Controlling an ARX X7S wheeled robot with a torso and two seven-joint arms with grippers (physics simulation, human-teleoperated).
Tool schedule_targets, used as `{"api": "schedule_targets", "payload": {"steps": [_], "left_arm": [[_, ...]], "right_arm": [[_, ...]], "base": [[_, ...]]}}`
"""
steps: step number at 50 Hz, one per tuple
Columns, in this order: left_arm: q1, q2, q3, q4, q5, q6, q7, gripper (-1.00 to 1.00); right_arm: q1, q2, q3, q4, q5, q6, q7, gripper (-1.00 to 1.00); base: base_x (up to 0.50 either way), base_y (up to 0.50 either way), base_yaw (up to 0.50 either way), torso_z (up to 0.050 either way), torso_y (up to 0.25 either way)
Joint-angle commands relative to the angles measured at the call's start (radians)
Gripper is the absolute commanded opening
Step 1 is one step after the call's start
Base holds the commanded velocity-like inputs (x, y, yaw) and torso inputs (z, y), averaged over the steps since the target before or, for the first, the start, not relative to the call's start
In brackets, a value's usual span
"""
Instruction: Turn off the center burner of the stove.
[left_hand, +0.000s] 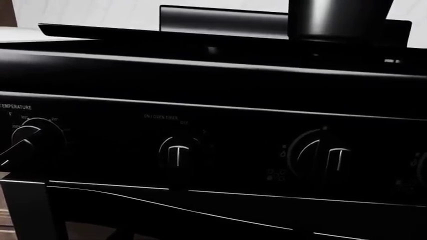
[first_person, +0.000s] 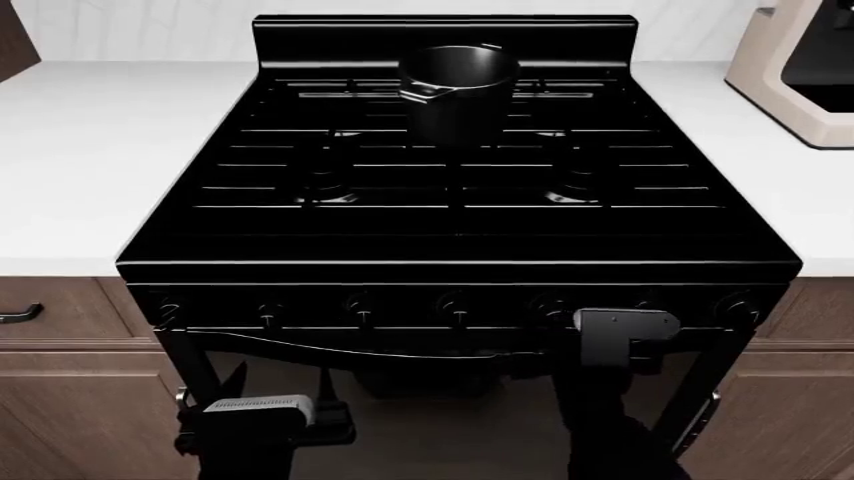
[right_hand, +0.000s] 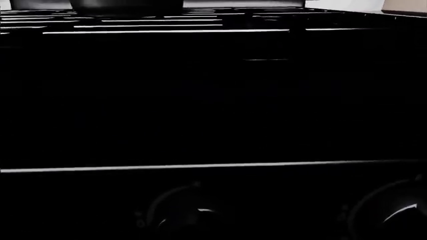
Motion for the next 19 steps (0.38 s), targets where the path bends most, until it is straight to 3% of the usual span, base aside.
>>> {"api": "schedule_targets", "payload": {"steps": [1,19], "left_arm": [[0.000,-0.003,0.003,0.003,-0.003,0.000,-0.004,1.00],[-0.006,-0.005,0.009,-0.002,-0.006,0.001,-0.009,1.00]], "right_arm": [[-0.005,-0.021,0.070,-0.034,-0.014,-0.032,0.007,-1.00],[-0.035,-0.047,0.127,-0.054,0.066,-0.096,0.004,-1.00]], "base": [[-0.01,0.00,0.00,0.000,0.000],[-0.01,0.00,0.00,0.000,0.005]]}}
